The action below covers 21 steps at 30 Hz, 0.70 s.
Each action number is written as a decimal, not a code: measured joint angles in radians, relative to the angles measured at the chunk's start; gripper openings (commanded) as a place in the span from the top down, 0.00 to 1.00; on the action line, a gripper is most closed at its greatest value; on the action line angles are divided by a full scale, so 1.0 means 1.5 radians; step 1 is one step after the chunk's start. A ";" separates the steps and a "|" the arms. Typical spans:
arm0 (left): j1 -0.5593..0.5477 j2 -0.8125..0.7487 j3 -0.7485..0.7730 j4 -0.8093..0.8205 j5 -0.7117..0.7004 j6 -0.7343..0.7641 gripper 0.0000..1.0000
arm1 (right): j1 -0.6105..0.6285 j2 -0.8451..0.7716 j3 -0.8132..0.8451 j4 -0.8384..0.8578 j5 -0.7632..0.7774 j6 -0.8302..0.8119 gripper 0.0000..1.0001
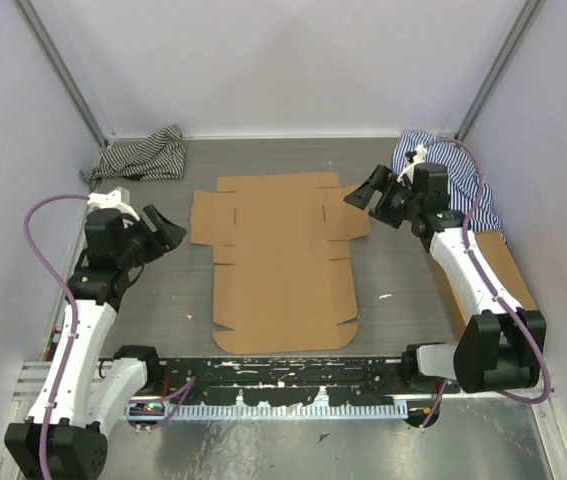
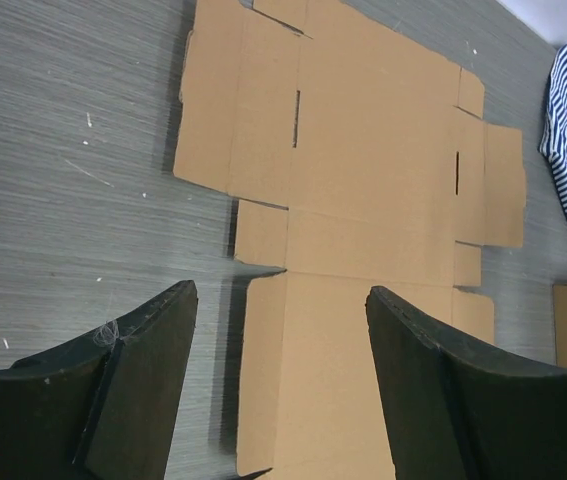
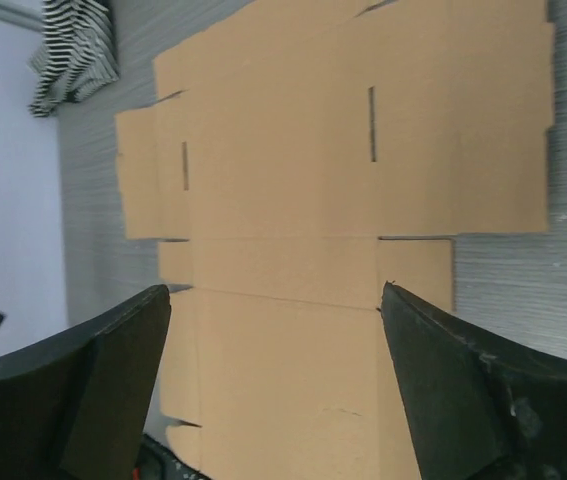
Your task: Fold the paper box
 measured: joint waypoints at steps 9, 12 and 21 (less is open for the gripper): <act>0.000 0.001 0.000 0.000 0.004 0.000 0.25 | 0.105 0.059 0.081 -0.107 0.175 -0.060 0.02; 0.000 0.002 0.000 0.000 0.004 0.000 0.25 | 0.154 0.106 0.109 -0.138 0.238 -0.067 0.01; 0.000 0.003 -0.001 0.001 0.013 -0.003 0.26 | 0.167 0.244 0.148 -0.184 0.318 -0.068 0.06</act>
